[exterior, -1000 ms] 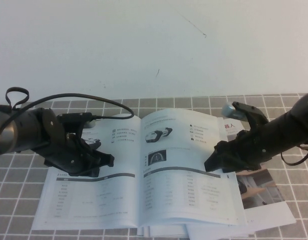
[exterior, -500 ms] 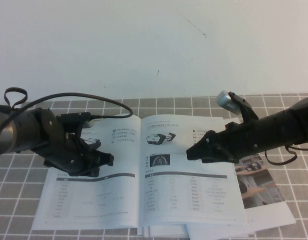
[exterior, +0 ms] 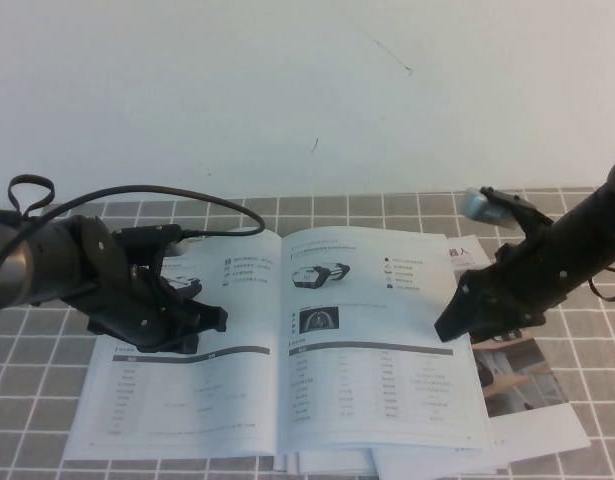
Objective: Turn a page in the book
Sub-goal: Open the closed book
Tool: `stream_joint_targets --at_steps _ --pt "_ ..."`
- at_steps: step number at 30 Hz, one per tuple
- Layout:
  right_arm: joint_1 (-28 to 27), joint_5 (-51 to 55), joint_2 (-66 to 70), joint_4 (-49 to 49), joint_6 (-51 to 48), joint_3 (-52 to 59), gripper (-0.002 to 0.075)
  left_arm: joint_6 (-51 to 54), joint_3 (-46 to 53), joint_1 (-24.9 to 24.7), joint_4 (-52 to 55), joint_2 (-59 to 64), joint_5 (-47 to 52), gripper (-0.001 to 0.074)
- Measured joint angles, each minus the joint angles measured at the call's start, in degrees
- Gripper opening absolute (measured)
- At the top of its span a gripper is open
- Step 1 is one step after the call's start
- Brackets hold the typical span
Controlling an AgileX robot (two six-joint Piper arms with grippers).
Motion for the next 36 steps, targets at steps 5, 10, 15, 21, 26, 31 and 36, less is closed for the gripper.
stream_joint_targets --at_steps 5,10,15,21,26,31,36 --pt "1.48 0.38 2.32 -2.02 1.14 0.0 0.0461 0.0 0.0 0.0 -0.1 0.0 0.0 -0.0004" --pt "2.02 -0.02 3.14 -0.49 0.98 0.0 0.0461 0.0 0.0 0.0 -0.1 0.0 0.0 -0.0004" --pt "2.82 -0.33 3.55 6.97 -3.45 0.0 0.046 0.0 0.0 0.0 -0.1 0.0 0.0 -0.0004" --pt "3.01 0.13 3.8 17.42 -10.19 0.0 0.046 0.0 0.0 0.0 -0.1 0.0 0.0 -0.0004" --pt "2.48 2.57 3.8 16.44 -10.02 -1.27 0.046 0.0 0.0 0.0 -0.21 0.0 0.03 -0.0004" --pt "1.47 8.08 3.8 0.5 -0.01 -5.68 0.046 0.0 0.0 0.0 -0.21 0.0 0.13 -0.0004" --pt "1.98 7.44 3.8 -9.54 5.29 -5.43 0.046 0.0 0.0 0.0 -0.21 0.0 0.25 -0.0004"
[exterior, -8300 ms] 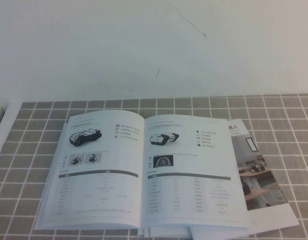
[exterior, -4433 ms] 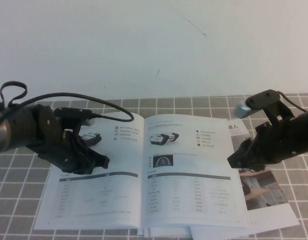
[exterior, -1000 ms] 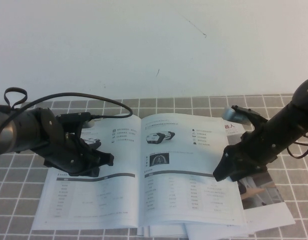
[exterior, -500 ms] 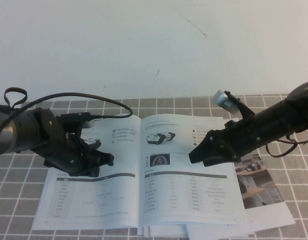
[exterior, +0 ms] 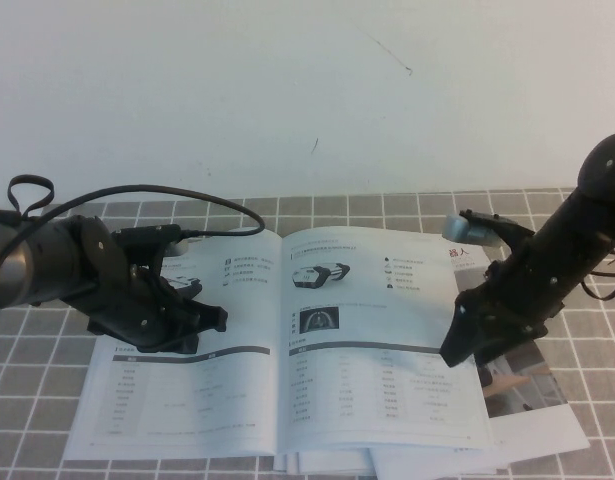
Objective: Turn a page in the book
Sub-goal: Open the closed book
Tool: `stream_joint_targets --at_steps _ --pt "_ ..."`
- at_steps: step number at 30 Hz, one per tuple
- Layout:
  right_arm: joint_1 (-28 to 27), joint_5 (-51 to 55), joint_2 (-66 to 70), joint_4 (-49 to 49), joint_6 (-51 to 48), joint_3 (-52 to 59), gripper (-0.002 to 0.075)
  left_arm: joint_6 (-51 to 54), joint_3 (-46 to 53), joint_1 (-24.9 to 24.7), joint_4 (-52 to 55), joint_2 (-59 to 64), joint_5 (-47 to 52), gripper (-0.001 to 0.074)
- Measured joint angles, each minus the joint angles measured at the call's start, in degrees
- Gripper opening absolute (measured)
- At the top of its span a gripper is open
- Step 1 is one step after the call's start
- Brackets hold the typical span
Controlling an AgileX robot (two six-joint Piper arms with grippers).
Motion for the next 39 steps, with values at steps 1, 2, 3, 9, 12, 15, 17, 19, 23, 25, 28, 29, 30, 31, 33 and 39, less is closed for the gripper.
stream_joint_targets --at_steps 1,2,3,9,12,15,17,19,23,25,28,29,30,31,33,39 --pt "0.04 -0.71 0.0 -0.13 0.3 0.12 0.046 0.0 0.0 0.0 0.0 0.0 0.0 -0.0004" --pt "0.14 -1.42 0.11 -0.13 0.43 0.2 0.046 0.0 0.0 0.0 0.0 0.0 0.0 -0.0004" --pt "0.18 -2.06 0.11 -0.13 0.54 0.2 0.046 0.0 0.0 0.0 0.0 0.0 0.0 -0.0004" --pt "0.86 -3.71 0.36 0.1 0.54 0.2 0.046 0.49 0.0 0.0 0.0 0.09 0.0 -0.0004" --pt "1.0 -3.96 1.06 0.1 0.54 0.2 0.046 0.49 0.0 0.0 -0.11 0.09 0.1 -0.0004" --pt "1.0 -3.96 1.48 0.92 0.54 0.08 0.046 0.27 0.0 0.0 -0.38 0.09 0.1 -0.0004" --pt "0.89 -3.96 1.83 2.39 0.34 0.08 0.046 0.19 0.0 0.0 -0.63 0.09 0.1 -0.0004" --pt "0.8 -3.96 2.3 5.59 -1.16 0.08 0.046 0.19 0.0 0.0 -0.74 0.09 0.1 -0.0004" --pt "0.85 -4.18 3.36 14.96 -5.82 0.08 0.046 0.19 0.0 0.0 -0.85 0.09 0.1 -0.0004" --pt "0.96 -4.18 3.75 18.55 -7.9 0.18 0.046 0.19 0.0 0.0 -0.93 0.09 0.1 -0.0004" --pt "1.04 -3.8 3.83 23.09 -10.21 0.18 0.046 0.19 0.0 0.0 -0.93 0.09 0.1 -0.0004" --pt "1.04 -3.69 3.83 24.1 -10.66 0.18 0.046 0.19 0.0 0.0 -0.93 0.09 0.1 -0.0004" --pt "1.04 -3.58 3.83 24.77 -11.03 0.18 0.046 0.19 0.0 0.0 -0.93 0.09 0.1 -0.0004" --pt "1.09 -3.58 3.83 25.11 -11.28 0.18 0.046 0.19 0.0 0.0 -0.93 0.09 0.1 -0.0004" --pt "1.09 -3.48 3.83 25.51 -11.64 0.18 0.046 0.19 0.0 0.0 -0.93 0.09 0.1 -0.0004" --pt "1.17 -2.47 3.43 26.05 -11.99 0.18 0.046 0.19 0.0 0.0 -1.18 0.09 0.21 -0.0004"
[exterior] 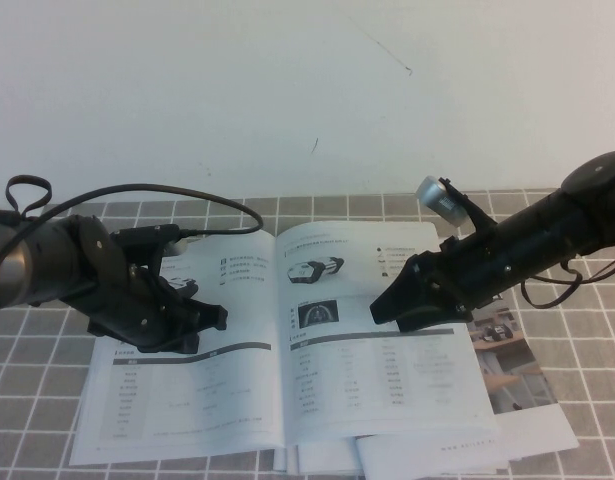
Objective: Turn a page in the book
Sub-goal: Open the closed book
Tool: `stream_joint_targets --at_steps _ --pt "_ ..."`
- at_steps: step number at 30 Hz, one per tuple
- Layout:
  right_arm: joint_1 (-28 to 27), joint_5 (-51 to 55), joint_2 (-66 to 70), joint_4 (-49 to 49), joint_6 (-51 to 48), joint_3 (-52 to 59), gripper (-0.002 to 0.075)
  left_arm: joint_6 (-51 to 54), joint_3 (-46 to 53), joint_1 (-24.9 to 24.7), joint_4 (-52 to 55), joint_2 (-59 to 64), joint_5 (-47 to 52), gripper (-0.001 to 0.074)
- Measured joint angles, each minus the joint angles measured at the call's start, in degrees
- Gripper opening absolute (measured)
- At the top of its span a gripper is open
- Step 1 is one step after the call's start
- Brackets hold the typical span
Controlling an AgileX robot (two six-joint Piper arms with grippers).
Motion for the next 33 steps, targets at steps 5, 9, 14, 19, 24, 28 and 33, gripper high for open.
stream_joint_targets --at_steps 5,9,14,19,24,28,33 --pt "0.0 1.87 0.0 1.65 -1.5 0.0 0.046 0.0 -0.04 0.0 0.0 0.0 0.0 -0.0004" --pt "0.0 2.75 0.0 0.21 -1.09 -1.16 0.046 0.0 -0.04 0.0 0.0 0.0 0.1 -0.0004" --pt "0.0 4.06 0.0 -13.15 6.43 -6.67 0.046 0.0 -0.04 0.0 -0.08 0.0 0.08 -0.0004" --pt "0.0 2.46 -0.14 -24.69 13.58 -8.03 0.046 0.35 -0.04 0.0 -0.22 0.0 0.08 -0.0004" --pt "0.0 2.13 0.31 -26.65 15.04 -8.03 0.0459 4.9 -0.04 0.0 -4.73 -0.23 0.96 -0.0004" --pt "0.0 2.02 0.57 -26.65 15.05 -8.03 0.0456 8.54 -1.8 -0.35 -8.04 -2.12 4.0 -0.0004" --pt "0.0 2.05 0.57 -26.65 15.15 -8.03 0.0455 10.71 -4.06 -0.44 -8.93 -3.03 6.66 -0.0004"
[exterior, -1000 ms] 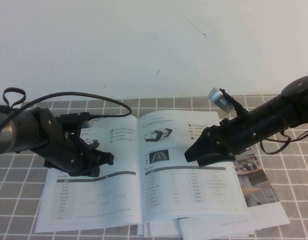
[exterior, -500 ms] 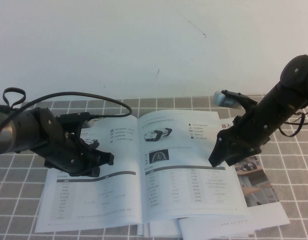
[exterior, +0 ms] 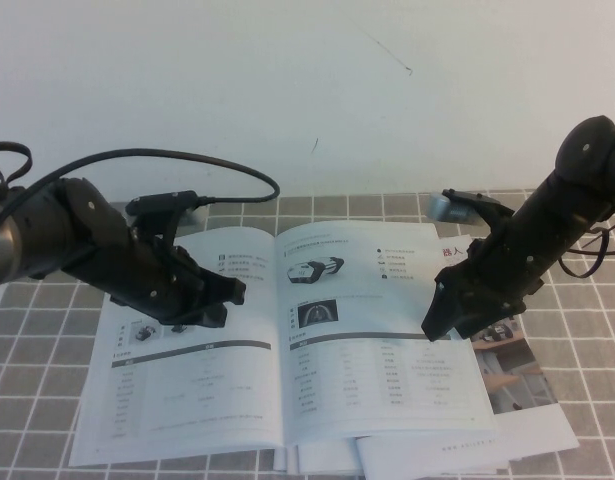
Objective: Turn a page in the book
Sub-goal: Open the closed book
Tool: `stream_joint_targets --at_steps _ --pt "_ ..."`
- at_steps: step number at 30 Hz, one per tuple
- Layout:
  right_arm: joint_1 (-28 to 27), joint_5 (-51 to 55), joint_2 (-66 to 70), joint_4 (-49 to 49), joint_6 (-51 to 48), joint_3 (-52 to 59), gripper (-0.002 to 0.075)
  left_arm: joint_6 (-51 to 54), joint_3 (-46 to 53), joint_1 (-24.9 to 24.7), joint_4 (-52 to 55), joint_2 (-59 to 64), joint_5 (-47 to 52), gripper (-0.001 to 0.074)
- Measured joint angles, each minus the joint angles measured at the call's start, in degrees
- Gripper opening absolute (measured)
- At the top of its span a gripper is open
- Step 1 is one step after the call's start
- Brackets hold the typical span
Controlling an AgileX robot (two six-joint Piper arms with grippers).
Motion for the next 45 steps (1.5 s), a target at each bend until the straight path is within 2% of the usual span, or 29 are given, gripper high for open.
stream_joint_targets --at_steps 10,23,37,45 --pt "0.0 -0.03 0.0 -0.6 0.38 0.0 0.0452 0.09 -0.1 0.0 1.68 5.39 1.36 -0.0004" --pt "0.0 -0.98 0.14 -0.64 1.95 0.0 0.0451 0.09 -0.39 0.0 1.89 5.95 1.45 -0.0004" --pt "0.0 -0.14 1.92 12.26 -4.58 0.0 0.0451 0.09 -0.39 0.0 1.51 6.05 1.45 -0.0004" --pt "0.0 -0.04 2.0 12.16 -5.04 -0.12 0.045 0.67 -0.39 0.0 1.32 6.04 1.45 -0.0004"
